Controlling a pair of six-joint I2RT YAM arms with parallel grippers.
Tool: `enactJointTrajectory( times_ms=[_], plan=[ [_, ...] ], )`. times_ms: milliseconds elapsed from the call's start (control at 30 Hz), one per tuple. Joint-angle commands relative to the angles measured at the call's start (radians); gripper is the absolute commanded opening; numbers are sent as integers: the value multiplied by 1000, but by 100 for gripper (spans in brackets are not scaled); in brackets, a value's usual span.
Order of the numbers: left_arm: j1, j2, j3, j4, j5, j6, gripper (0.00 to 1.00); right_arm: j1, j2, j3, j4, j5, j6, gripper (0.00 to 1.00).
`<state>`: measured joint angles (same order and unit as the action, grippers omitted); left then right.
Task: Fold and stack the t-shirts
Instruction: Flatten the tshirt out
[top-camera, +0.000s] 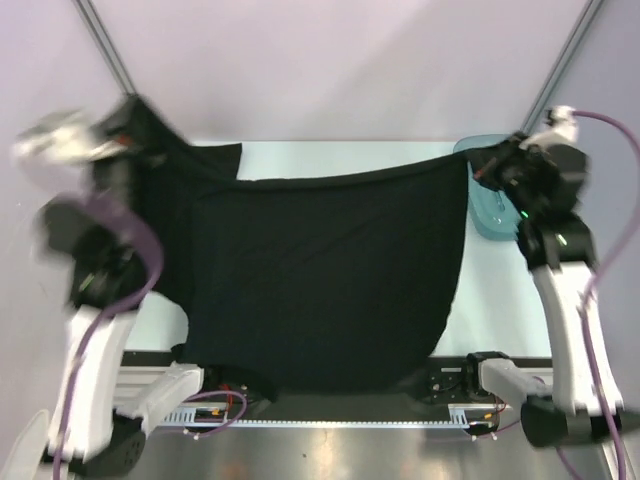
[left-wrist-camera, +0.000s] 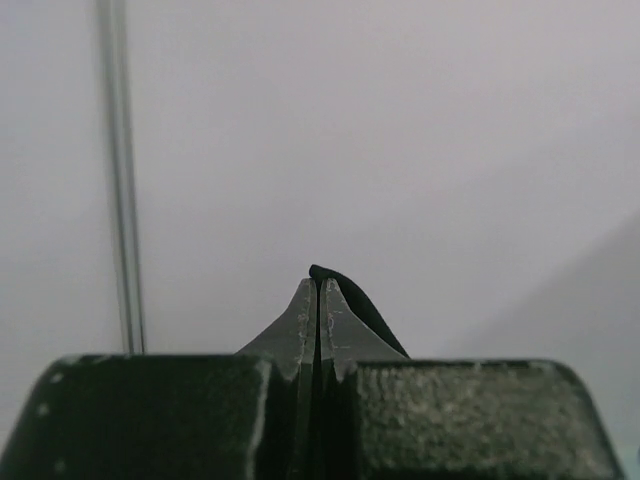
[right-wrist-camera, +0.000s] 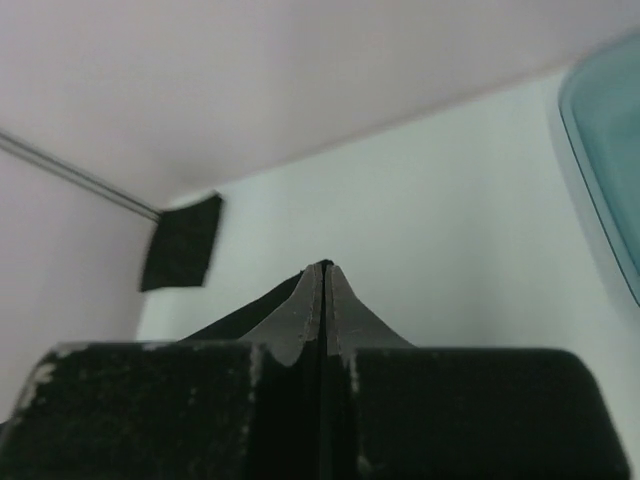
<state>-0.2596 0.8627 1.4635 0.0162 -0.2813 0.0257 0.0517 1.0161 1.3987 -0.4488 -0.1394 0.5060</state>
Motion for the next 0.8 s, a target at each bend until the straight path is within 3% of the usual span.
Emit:
enactJointTrajectory(
  times_ms=[0,200,367,600,767],
  plan=[
    [8,227,-130,82,74,33,0,0,203,-87,151,99,-69,0],
    [25,732,-92,154,151,34,0,-6,560,-57,372,129,-158,0],
    [49,1098,113,116,163,-18,1,-44,936,185,397,87,-161,0],
    [80,1321,336,31,185,-90,0,-44,1168,423,328,80,-179,0],
    [86,1372,419,-4,185,-116,0,-44,1272,558,251,77,-184,0]
  ],
)
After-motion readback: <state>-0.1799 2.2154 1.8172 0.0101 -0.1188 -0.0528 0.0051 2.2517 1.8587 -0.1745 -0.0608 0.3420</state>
